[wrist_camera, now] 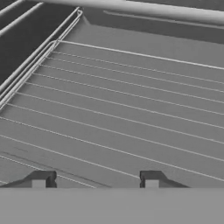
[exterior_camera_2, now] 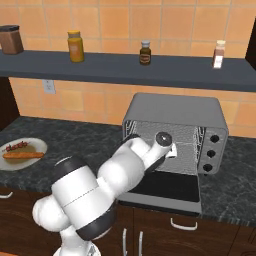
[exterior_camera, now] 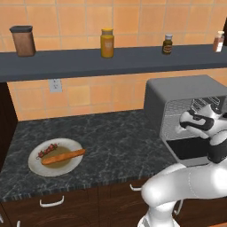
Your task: Pick up the kebab skewer and baguette bread, and place them inside the toaster oven. Close the toaster oven door and start by setting the timer.
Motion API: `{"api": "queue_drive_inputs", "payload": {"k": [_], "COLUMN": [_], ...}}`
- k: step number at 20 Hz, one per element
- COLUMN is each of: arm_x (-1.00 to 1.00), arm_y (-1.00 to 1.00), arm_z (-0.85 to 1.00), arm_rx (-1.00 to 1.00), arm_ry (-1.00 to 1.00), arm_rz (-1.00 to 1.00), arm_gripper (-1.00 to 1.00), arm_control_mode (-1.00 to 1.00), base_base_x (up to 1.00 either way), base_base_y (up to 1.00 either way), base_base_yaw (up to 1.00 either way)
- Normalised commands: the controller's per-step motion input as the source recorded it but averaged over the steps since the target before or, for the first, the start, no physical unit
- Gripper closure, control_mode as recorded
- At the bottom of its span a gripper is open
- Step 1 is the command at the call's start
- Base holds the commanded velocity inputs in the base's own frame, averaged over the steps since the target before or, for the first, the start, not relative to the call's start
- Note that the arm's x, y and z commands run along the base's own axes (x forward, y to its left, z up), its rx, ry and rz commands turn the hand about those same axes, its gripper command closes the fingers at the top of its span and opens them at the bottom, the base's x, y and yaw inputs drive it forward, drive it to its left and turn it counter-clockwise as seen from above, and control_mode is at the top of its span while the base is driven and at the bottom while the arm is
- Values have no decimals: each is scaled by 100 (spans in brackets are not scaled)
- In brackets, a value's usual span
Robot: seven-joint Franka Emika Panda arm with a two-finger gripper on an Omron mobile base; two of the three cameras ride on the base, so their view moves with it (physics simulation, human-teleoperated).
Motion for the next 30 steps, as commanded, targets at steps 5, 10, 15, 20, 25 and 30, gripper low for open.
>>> {"api": "queue_drive_inputs", "payload": {"k": [5, 10, 15, 20, 25, 30], "arm_x": [-100, -100, -94, -75, -65, -65], "arm_y": [0, 0, 0, 9, 85, 100], "arm_z": [-77, -72, -8, 83, 33, 8], "arm_rx": [-11, -12, -4, 0, 0, 0], "arm_ry": [27, 23, 9, -3, -17, -28], "arm_rz": [-7, -8, -7, -5, -10, -10], "arm_gripper": [-100, -100, -100, -100, -100, -100], "arm_control_mode": [-100, -100, -100, -100, -100, -100], "base_base_x": [0, 0, 0, 0, 0, 0], "base_base_y": [0, 0, 0, 0, 0, 0], "base_base_yaw": [0, 0, 0, 0, 0, 0]}}
